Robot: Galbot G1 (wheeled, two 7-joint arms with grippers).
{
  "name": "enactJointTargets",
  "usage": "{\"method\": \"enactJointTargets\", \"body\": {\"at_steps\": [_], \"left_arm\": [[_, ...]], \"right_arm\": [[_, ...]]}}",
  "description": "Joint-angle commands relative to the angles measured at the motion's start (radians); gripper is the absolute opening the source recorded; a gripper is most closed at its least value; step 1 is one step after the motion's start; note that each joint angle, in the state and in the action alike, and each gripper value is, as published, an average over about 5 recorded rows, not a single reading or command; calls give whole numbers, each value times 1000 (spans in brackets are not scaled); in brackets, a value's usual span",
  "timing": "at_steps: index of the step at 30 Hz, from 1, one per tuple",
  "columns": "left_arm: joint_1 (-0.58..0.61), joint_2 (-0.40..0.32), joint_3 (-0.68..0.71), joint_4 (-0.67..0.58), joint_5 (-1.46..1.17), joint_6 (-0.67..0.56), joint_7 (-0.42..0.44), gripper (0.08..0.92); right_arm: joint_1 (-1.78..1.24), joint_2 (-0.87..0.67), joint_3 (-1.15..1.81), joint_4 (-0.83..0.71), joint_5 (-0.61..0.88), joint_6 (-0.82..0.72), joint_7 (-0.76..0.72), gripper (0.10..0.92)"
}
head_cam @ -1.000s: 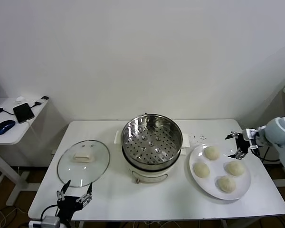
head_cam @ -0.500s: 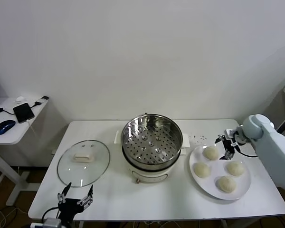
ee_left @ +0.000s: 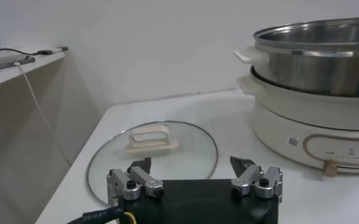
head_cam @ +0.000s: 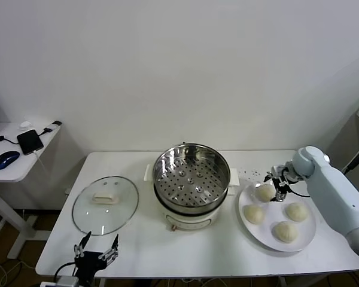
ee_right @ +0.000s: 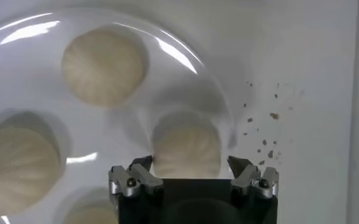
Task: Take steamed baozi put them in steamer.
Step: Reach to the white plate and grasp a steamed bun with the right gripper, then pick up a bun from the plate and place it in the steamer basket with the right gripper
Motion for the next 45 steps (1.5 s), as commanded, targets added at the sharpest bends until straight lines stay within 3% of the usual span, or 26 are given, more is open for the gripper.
{"method": "enactJointTargets", "body": {"at_steps": [1,13,23,28,38,45], "left_arm": [[1,1,0,1,1,0,0,823],[4,0,3,0,2,-1,0,823],[4,1,6,1,4,-1,-1,823],[4,1,10,3,8,-3,-3,823],[-17,-1,28,14,19,-5,-7,823],[-19,-2,16,4,23,-10,-13,823]], "right_arm": [[9,19,-5,-27,-24,13,12,823],[-9,14,0,-9,-18,2,10,816],[-20,2,13,7,-12,-6,12,578],[-17,-16,18,31,20,-18,8,537],[214,-99,-188,160,263,-112,-65,533],[578,24,-468,41,458,-139,-136,535]]}}
